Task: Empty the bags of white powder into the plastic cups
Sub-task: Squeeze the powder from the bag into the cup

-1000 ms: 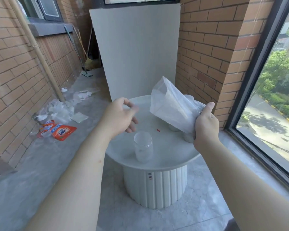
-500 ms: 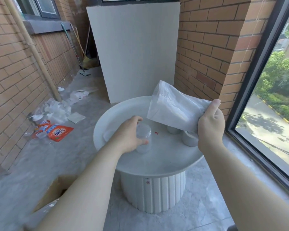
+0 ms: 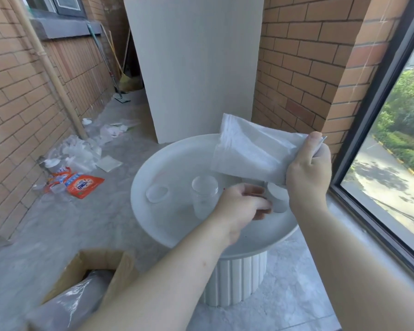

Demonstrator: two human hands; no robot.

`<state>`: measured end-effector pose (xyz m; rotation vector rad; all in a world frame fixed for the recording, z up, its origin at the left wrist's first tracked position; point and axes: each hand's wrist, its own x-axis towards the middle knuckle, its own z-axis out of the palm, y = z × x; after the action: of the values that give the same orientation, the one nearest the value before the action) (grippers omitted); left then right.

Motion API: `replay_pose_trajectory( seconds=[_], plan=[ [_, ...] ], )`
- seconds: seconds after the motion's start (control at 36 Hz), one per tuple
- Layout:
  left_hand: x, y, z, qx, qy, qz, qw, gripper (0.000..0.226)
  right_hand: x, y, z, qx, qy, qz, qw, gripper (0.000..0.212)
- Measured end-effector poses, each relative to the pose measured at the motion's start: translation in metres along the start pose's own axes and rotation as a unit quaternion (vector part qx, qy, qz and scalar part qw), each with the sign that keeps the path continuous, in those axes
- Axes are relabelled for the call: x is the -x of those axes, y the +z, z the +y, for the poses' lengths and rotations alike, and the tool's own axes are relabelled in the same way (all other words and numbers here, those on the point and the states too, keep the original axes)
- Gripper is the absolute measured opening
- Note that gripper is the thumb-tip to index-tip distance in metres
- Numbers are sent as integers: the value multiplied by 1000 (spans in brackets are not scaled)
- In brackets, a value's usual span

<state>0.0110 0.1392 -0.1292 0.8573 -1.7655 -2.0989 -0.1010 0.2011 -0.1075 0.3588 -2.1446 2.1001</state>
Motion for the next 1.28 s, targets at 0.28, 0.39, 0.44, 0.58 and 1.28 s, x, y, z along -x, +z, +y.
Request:
replay_pose_trajectory(
  seconds=[0.28,0.39,0.44,0.58,1.28],
  plan=[
    [-18,17,-12,254,-28,-62,965,37,10,8,6,58,-55,-48,996,43],
    [-17,17,-7,304,-51,-63,949,37,12,11,8,77,-77,-56,992,40],
    [-18,17,-5,317,-55,-51,945,37,12,13,8,76,-83,-59,992,39],
    [-20,14,-4,335,-65,-33,939,36,14,16,8,73,-97,-69,990,36],
    [-19,6,1,382,-74,-42,920,48,20,19,2,74,-135,-95,983,38]
  ],
)
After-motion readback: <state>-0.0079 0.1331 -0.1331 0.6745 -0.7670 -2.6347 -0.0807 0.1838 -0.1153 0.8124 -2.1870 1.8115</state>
